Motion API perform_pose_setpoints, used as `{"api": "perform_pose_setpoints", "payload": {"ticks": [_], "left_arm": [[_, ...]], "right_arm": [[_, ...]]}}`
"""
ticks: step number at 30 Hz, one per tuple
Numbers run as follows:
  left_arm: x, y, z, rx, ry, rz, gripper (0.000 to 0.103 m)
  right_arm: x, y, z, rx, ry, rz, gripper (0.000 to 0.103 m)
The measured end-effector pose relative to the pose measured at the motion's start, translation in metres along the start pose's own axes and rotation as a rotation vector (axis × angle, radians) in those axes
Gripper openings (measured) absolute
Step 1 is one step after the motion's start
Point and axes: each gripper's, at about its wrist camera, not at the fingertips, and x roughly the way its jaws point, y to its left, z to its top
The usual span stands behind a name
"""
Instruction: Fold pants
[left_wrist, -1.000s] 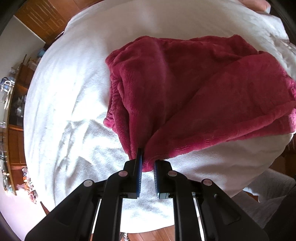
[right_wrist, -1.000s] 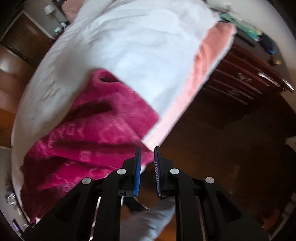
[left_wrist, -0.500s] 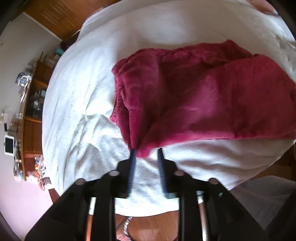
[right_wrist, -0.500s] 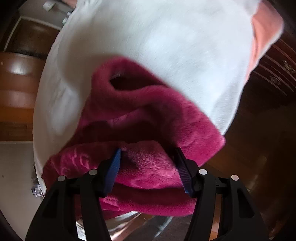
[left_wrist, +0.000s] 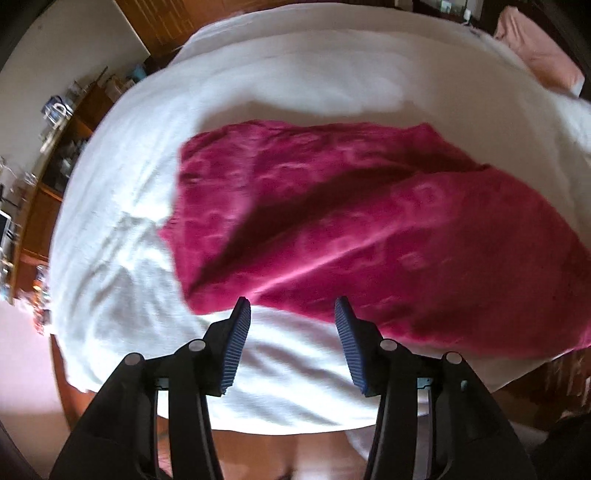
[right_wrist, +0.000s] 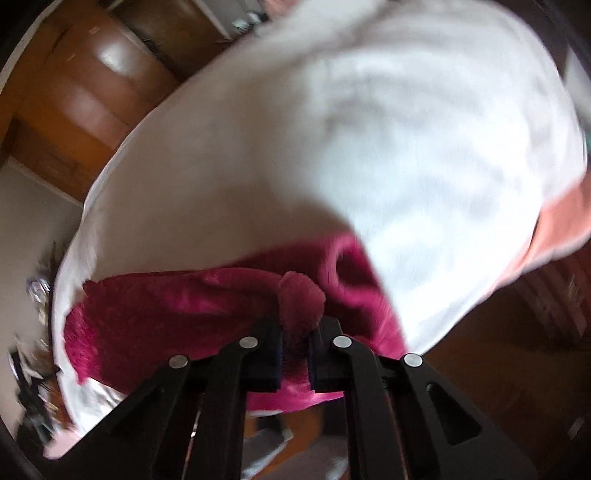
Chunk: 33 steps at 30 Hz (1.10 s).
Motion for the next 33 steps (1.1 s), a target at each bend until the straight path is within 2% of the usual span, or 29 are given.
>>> {"api": "perform_pose_setpoints", "payload": {"ticks": [3, 4, 8, 11, 13, 16, 20, 27, 33], "left_arm": [[0.008, -0.026, 0.002, 0.011, 0.003, -0.033, 0.048], [0.011, -0.032, 0.002, 0.017, 0.004, -0.04, 0.048], [0.016, -0.057, -0.002, 0.041, 0.012, -0.066, 0.048], [0.016, -0.058, -0.005, 0.025, 0.016, -0.079, 0.048], [0.017, -0.052, -0.007, -0.001, 0.02, -0.081, 0.048], [0.021, -0.031, -0.011, -0.067, 0.036, -0.074, 0.048], [0.03, 0.002, -0.011, -0.164, 0.054, -0.064, 0.048], [0.052, 0.081, -0.004, -0.378, 0.06, -0.056, 0.048], [0.078, 0.137, 0.01, -0.425, 0.053, -0.066, 0.05]], "right_arm": [[0.011, 0.01, 0.008, -0.084, -0.026, -0.055, 0.012], [0.017, 0.01, 0.009, -0.081, -0.021, -0.073, 0.017], [0.035, -0.001, 0.017, -0.01, -0.018, -0.127, 0.017], [0.031, 0.008, 0.018, -0.051, -0.037, -0.183, 0.017], [0.032, 0.019, 0.017, -0.088, -0.055, -0.239, 0.023], [0.026, 0.019, 0.018, -0.071, -0.086, -0.318, 0.031], [0.016, 0.007, 0.015, -0.038, -0.1, -0.404, 0.031], [0.007, 0.033, 0.003, -0.059, -0.095, -0.442, 0.031], [0.007, 0.078, -0.012, -0.092, -0.078, -0.442, 0.031]]}}
